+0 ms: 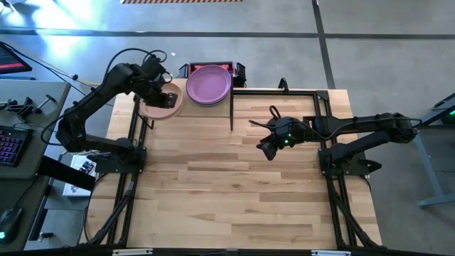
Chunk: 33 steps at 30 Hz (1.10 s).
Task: Place and stack plates onto a shelf
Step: Adjust the left stack of plates on the shelf
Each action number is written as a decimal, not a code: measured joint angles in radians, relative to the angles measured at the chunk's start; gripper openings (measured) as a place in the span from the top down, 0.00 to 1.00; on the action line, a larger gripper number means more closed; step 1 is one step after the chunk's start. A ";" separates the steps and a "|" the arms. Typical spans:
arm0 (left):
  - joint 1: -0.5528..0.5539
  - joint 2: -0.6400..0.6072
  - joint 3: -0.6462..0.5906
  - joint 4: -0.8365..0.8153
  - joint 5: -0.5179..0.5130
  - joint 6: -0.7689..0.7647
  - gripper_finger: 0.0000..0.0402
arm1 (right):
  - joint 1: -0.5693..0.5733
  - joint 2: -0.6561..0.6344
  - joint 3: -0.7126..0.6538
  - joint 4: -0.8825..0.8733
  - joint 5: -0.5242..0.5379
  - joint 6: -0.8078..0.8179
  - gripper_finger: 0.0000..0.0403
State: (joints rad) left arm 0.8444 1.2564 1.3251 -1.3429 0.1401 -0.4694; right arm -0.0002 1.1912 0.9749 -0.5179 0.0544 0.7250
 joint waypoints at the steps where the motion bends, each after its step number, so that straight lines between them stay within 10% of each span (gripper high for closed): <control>1: -0.014 0.000 0.000 0.006 0.000 0.000 0.75 | 0.000 0.000 0.000 0.000 0.000 0.000 0.64; 33: -0.160 0.050 -0.002 0.007 -0.090 -0.061 0.75 | 0.001 0.000 0.000 -0.001 0.000 -0.008 0.64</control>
State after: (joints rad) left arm 0.6841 1.3061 1.3231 -1.3358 0.0498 -0.5308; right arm 0.0006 1.1912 0.9749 -0.5190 0.0540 0.7174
